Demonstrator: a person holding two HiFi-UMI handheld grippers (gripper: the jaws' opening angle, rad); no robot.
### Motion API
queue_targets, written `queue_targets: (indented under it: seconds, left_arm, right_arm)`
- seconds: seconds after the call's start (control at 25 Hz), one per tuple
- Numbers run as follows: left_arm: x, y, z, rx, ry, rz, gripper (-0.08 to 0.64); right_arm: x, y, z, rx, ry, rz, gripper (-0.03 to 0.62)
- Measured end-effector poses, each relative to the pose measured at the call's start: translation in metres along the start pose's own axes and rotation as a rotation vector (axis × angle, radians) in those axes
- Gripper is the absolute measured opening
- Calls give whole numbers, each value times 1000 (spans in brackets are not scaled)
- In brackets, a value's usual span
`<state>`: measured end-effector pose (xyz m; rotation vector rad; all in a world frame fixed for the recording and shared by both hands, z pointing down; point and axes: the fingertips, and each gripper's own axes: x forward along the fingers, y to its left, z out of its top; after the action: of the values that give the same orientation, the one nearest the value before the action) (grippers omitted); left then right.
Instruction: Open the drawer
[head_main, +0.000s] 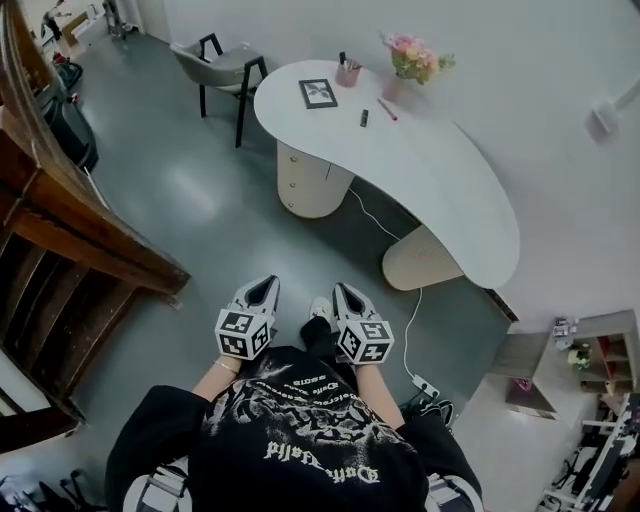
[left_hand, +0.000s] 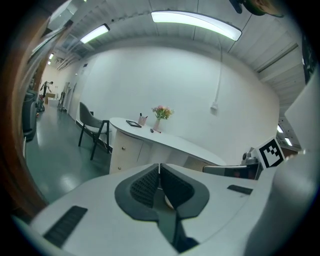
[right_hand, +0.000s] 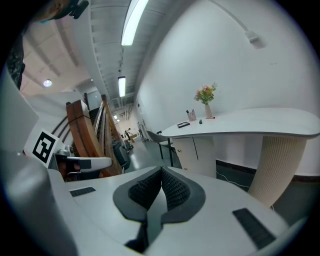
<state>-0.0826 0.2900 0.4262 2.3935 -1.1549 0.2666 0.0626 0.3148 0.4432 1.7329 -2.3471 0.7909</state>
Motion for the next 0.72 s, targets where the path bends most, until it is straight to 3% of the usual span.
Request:
queue_targets:
  seconds: [0.4, 0.72]
  left_arm:
    - [99, -2, 41, 1, 3, 44, 25]
    - [158, -6, 58, -14, 1, 99, 25]
  right_arm:
    - [69, -62, 61, -73, 31, 82, 26]
    - [104, -103, 83, -91, 61, 158, 26]
